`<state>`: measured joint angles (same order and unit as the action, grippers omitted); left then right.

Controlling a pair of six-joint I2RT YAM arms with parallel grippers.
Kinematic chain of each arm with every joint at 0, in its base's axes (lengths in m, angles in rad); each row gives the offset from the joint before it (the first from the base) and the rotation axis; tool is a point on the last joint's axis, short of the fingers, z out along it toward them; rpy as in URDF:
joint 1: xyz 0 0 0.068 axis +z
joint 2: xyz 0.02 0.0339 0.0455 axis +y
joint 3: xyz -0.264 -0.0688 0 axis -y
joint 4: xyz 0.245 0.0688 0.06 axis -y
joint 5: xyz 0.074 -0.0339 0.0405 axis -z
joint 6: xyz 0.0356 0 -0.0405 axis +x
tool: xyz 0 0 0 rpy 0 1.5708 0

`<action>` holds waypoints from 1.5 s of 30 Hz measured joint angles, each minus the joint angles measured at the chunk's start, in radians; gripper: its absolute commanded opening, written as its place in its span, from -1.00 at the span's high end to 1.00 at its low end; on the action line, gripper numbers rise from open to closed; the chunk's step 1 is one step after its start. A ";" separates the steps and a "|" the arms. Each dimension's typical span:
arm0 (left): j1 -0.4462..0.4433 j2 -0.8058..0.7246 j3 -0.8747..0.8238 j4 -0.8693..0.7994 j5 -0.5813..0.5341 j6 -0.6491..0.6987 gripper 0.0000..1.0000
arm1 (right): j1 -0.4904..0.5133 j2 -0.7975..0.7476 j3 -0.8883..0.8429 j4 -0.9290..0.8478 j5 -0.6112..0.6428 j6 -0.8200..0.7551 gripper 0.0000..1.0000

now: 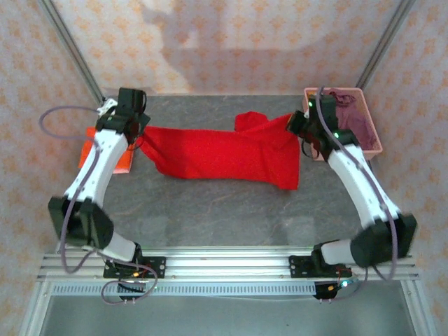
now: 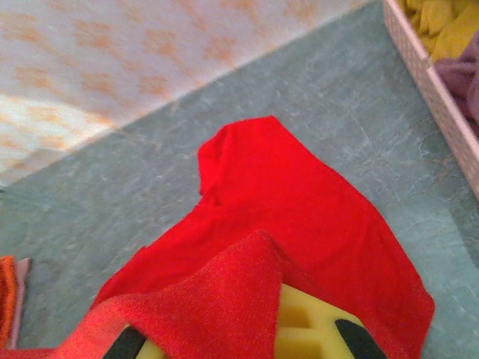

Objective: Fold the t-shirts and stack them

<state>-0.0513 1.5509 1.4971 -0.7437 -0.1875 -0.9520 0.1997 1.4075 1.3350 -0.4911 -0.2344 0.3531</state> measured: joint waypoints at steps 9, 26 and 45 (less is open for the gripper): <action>0.015 0.447 0.493 0.031 0.024 0.064 1.00 | -0.047 0.464 0.415 0.105 -0.080 -0.001 1.00; 0.099 0.333 1.163 0.013 0.077 0.190 1.00 | -0.085 0.391 1.118 0.120 -0.144 -0.018 1.00; 0.099 -0.673 -0.658 0.097 0.075 0.122 1.00 | -0.092 -0.563 -0.484 0.039 -0.386 0.024 1.00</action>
<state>0.0479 0.8780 0.8387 -0.6472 -0.1127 -0.8299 0.1074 0.8440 0.8505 -0.4519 -0.6201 0.3771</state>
